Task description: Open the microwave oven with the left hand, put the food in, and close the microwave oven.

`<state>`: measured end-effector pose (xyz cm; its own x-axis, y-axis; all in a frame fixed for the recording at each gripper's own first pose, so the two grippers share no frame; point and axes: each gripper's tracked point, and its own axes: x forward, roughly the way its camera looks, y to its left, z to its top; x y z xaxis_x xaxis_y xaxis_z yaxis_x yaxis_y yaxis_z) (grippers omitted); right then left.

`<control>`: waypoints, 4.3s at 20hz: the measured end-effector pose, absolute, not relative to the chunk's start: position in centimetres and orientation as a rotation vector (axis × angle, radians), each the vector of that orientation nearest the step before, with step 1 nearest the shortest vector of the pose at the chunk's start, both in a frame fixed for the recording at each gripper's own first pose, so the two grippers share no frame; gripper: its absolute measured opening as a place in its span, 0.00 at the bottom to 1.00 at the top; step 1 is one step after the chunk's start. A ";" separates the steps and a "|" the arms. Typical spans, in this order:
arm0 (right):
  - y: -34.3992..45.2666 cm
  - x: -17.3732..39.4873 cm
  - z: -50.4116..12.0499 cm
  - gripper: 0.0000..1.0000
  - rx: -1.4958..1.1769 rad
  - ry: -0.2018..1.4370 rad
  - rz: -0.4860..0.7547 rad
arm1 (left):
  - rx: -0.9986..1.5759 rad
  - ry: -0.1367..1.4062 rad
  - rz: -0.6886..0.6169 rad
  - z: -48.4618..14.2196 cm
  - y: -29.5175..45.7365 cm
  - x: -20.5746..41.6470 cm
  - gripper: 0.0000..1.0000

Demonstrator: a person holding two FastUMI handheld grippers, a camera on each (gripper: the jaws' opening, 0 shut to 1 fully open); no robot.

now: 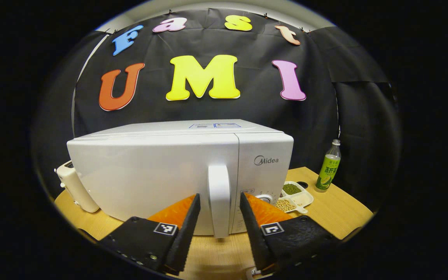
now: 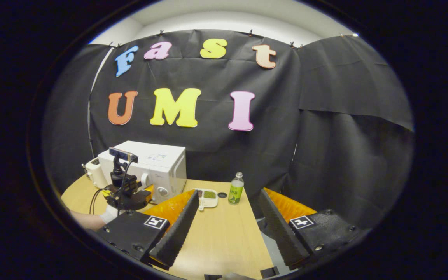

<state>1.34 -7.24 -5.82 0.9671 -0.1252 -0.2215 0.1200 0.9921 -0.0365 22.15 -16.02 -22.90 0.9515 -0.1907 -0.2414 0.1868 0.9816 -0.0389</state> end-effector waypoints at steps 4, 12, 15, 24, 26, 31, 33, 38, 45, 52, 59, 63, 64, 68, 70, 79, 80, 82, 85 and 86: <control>-6.9 1.3 -5.7 1.00 -0.016 0.224 -0.107 | -0.035 0.262 -0.218 -23.2 -16.3 22.1 0.23; -5.3 1.5 -5.4 1.00 -0.007 0.204 -0.054 | -0.088 0.319 -0.257 -23.3 -15.9 19.5 0.11; -4.1 1.4 -5.7 1.00 -0.009 0.207 -0.026 | -0.050 0.293 -0.299 -23.4 -14.7 16.4 0.10; 0.2 0.7 -6.4 1.00 0.000 0.214 0.071 | 0.008 0.337 -0.278 -23.8 -9.1 8.1 0.20; 0.9 0.5 -6.3 1.00 -0.003 0.208 0.086 | 0.050 0.320 -0.251 -23.1 -7.2 7.2 0.30; 3.2 -0.1 -6.6 1.00 0.016 0.209 0.139 | 0.066 0.284 -0.204 -20.9 -3.1 5.5 0.92; 4.2 -0.3 -7.1 1.00 0.020 0.216 0.158 | 0.031 0.314 -0.187 -21.4 -2.5 4.5 0.98; 6.0 -0.7 -9.2 1.00 0.033 0.255 0.191 | 0.038 0.331 -0.129 -21.6 1.2 1.7 0.97; 8.3 -0.9 -13.5 0.92 0.034 0.337 0.228 | 0.023 0.378 0.032 -22.8 10.3 -2.9 0.97; 9.7 -0.2 -16.9 1.00 0.011 0.395 0.260 | 0.044 0.413 0.229 -23.0 20.3 -7.6 0.97; 8.6 3.0 -23.2 0.92 0.050 0.534 0.265 | 0.050 0.392 0.292 -21.3 21.1 -10.3 0.97; 8.4 5.1 -27.7 0.95 0.149 0.665 0.289 | 0.046 0.387 0.293 -20.3 19.1 -10.5 0.97; 8.3 5.5 -28.7 0.81 0.160 0.696 0.296 | 0.046 0.390 0.295 -20.1 18.5 -10.5 0.97; 9.2 7.1 -31.4 0.74 0.261 0.794 0.366 | 0.052 0.407 0.306 -19.3 16.0 -9.9 0.97; 9.6 7.6 -32.4 0.70 0.318 0.844 0.397 | 0.054 0.421 0.317 -18.8 15.0 -9.6 0.97; 10.6 8.2 -32.8 0.33 0.717 1.041 0.528 | -0.021 0.445 0.438 -17.0 10.9 -10.1 0.96; 10.6 8.3 -32.8 0.31 0.730 1.048 0.535 | -0.022 0.449 0.446 -17.1 10.6 -10.1 0.97; 10.7 8.3 -32.2 0.38 0.775 1.059 0.543 | -0.013 0.458 0.457 -17.0 10.4 -10.4 0.97; 11.2 8.7 -30.3 0.37 0.816 1.050 0.545 | 0.003 0.455 0.455 -16.7 10.6 -10.5 0.97; 11.4 8.9 -29.3 0.37 0.822 1.030 0.552 | 0.011 0.459 0.451 -16.7 10.8 -10.5 0.97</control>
